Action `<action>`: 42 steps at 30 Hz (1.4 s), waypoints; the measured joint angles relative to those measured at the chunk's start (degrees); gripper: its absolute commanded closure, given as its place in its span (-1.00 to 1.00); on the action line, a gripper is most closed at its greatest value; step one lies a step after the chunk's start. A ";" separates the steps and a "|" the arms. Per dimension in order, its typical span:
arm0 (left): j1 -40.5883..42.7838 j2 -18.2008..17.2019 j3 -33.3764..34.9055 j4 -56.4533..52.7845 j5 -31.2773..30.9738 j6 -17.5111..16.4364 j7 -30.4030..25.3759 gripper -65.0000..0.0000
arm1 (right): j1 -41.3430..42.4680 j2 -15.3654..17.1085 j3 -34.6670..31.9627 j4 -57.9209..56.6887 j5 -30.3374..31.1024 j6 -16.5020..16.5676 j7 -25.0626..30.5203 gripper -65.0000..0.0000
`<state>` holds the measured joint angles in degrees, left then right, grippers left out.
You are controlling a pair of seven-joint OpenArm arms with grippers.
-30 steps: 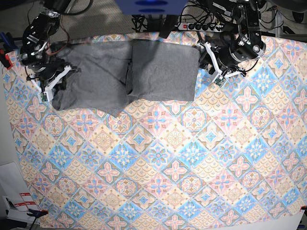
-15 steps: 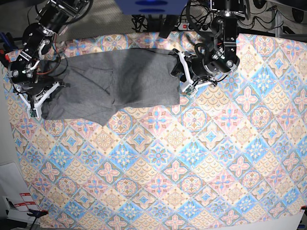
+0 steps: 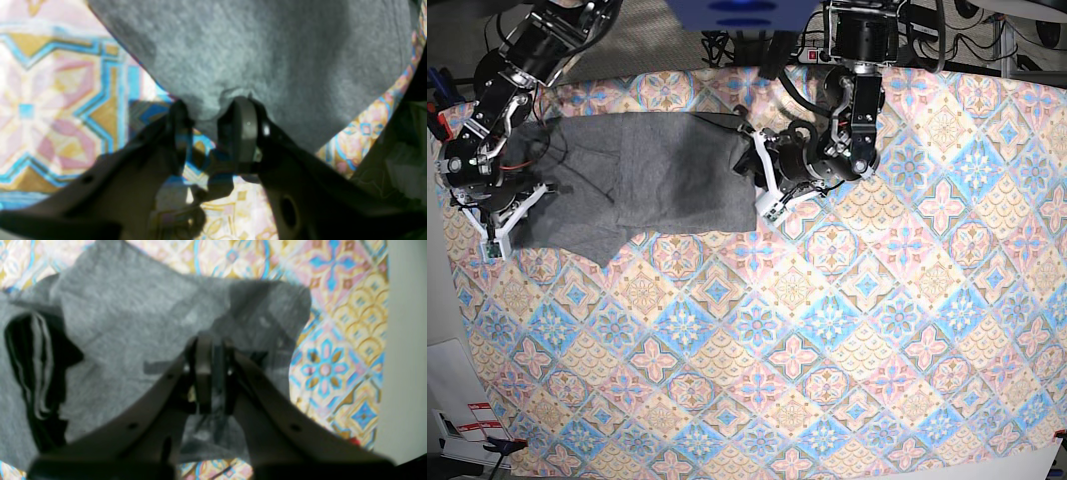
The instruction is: Fold the T-shirt properly
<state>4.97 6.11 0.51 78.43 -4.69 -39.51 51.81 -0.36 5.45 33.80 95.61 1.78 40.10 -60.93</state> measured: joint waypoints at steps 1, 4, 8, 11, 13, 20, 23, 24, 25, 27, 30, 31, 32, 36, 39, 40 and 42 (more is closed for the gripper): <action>0.13 -0.35 0.00 0.00 -0.13 -0.26 -0.26 0.38 | 0.04 0.00 0.48 -0.11 -0.13 -0.02 0.00 0.64; 0.11 -2.58 0.02 0.00 -1.20 -0.68 -0.48 0.38 | 0.31 0.13 3.32 -0.15 -2.99 0.00 0.48 0.35; 1.20 -5.01 -0.31 0.87 -2.10 -0.81 -1.75 0.38 | 2.19 0.00 9.64 -2.89 -8.48 -0.04 -0.11 0.02; 2.67 -5.70 -0.20 2.49 -1.86 -0.79 -1.75 0.38 | 5.01 1.77 12.15 -7.17 -7.58 -0.02 3.61 -0.21; 3.23 -6.80 -0.17 3.43 -1.97 -0.85 -1.49 0.38 | 5.68 3.17 12.28 -9.99 -7.37 0.20 4.35 -0.33; 6.67 -9.51 -0.22 9.40 -0.55 -0.20 0.00 0.38 | 8.48 5.38 13.64 -23.23 -8.50 -0.20 10.32 -0.38; 7.78 -10.69 -0.35 11.67 -0.20 -0.09 0.46 0.38 | 9.60 6.19 14.69 -30.40 -7.63 -0.02 15.72 -0.38; 7.74 -10.99 -0.35 11.76 -0.13 -0.20 0.48 0.38 | 9.25 6.71 14.69 -32.59 -7.89 0.04 16.22 -0.38; 7.72 -11.02 -0.37 11.91 -0.11 -0.15 0.44 0.38 | 8.57 7.21 14.73 -34.67 -8.48 0.04 16.92 -0.38; 7.58 -10.84 -0.35 11.91 -0.09 -0.17 0.39 0.38 | 8.11 8.04 15.30 -37.33 -7.41 0.28 20.85 -0.38; 7.89 -10.71 -0.22 11.93 -0.20 -0.42 0.31 0.38 | 11.30 9.97 15.39 -42.10 -8.83 -0.76 23.04 -0.38; 7.89 -10.75 -0.22 11.96 -0.09 -0.37 0.28 0.38 | 12.04 10.32 16.11 -43.78 -8.33 -0.37 24.00 -0.38; 7.74 -10.73 -0.24 11.96 -0.02 -0.07 0.24 0.38 | 12.35 10.75 16.81 -45.22 -7.80 0.22 24.85 -0.38; 7.76 -10.88 -0.26 11.96 -0.02 -0.20 0.24 0.38 | 11.13 12.44 17.70 -46.27 -7.85 0.17 26.21 -0.38; 7.74 -10.69 -0.24 11.96 -0.04 -0.20 0.26 0.38 | 11.15 12.85 17.90 -46.23 -8.44 -0.24 25.77 -0.38; 7.74 -10.69 -0.22 11.96 -0.09 -0.22 0.22 0.38 | 11.17 12.98 17.90 -46.23 -8.46 -0.24 25.68 -0.38; 7.76 -10.80 -0.24 11.96 0.00 -0.33 0.26 0.38 | 11.13 13.22 17.88 -46.23 -8.44 -0.22 25.09 -0.38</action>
<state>12.73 -4.69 0.27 90.39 -4.69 -39.83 52.07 10.76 18.68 51.68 49.39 -6.66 39.88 -35.83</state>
